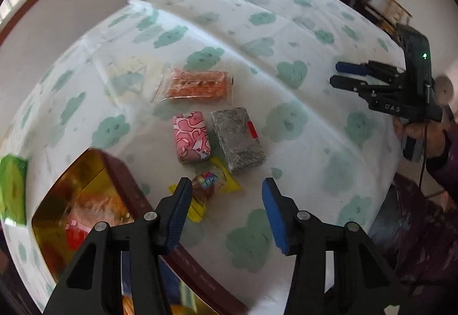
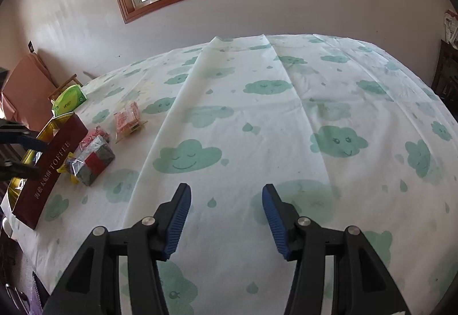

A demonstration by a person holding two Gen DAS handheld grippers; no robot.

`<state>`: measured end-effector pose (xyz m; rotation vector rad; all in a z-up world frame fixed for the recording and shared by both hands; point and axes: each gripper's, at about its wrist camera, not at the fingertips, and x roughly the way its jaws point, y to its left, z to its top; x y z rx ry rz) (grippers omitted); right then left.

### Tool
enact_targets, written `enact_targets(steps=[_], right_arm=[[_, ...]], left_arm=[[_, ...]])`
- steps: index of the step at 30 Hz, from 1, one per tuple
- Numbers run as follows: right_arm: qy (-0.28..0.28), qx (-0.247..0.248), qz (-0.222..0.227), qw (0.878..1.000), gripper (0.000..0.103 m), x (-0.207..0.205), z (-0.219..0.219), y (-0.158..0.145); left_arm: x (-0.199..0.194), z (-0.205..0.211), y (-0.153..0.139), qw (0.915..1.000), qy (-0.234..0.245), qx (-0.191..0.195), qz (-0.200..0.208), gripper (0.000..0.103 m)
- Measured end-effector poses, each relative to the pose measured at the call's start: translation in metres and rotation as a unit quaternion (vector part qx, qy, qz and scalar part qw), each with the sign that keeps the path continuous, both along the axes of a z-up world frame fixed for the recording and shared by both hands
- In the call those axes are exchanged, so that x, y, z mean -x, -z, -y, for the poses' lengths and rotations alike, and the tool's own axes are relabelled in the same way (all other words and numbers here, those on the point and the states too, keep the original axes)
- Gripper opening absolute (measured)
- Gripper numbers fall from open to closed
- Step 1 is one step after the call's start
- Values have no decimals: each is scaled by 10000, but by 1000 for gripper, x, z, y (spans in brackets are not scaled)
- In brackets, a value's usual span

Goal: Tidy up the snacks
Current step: 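Reach the left gripper to the yellow candy packet and close on it, then lift the yellow packet over the tin with the left gripper while the right gripper grasps the grey packet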

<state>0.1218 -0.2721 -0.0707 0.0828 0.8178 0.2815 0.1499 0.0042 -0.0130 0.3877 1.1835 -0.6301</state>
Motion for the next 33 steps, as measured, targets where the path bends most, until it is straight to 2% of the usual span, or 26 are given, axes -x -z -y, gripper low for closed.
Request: enact_targets(steps=[5,7,10,12,13,14,15,17,19,22,24,26,28,30,33], right_arm=[[-39,-63,-41,10000,53,-1,-1,1],[-24,-144,-61,9999,53,-2,2,2],[-28,-159,-72,9998,54,-2,1,1],[-48,-164,-74,9998,56,-2,1,1],[-53,-168,-75,9998,56,-2,1,1],[-55,-179,-78,9998,56,-2,2,1],[-57,-195,-81,9998,56,-2,2,1],[-58,-237,-92,9997,56,-3,3,1],[-59,-243,-96,9996,56,-3,3,1],[-59,-256,-97,9996,56,-3,3,1],[-59,-227,-95,9997,56,-3,3,1],[-63,-112,-109,9999,56,-4,-1,0],[-127,-388,-180,9990,56,-5,-6,-4],[-267,-633,-231,9974,56,-4,-22,-13],[-595,-812,-354,9943,56,-6,-55,-24]], left_arm=[[-15,-2,17,9988,363,-111,-323,48],[-19,-5,23,9988,329,-254,-271,48],[-25,-9,33,9983,329,-279,-401,48],[-23,-9,36,9979,400,-302,-405,45],[-21,-7,37,9976,405,-336,-451,38],[-19,-5,39,9972,381,-412,-484,26],[-15,-3,39,9972,328,-559,-368,24],[-6,-1,38,9976,215,-605,-271,23],[4,0,36,9982,-50,-540,-247,22],[20,-5,22,9972,-687,-296,-59,22],[29,-15,8,9927,-1206,71,-45,22],[38,-29,-7,9834,-1749,467,-92,22],[49,-43,-21,9709,-2226,884,-68,22],[60,-52,-30,9599,-2619,996,54,22],[73,-60,-38,9487,-2977,1045,203,22]])
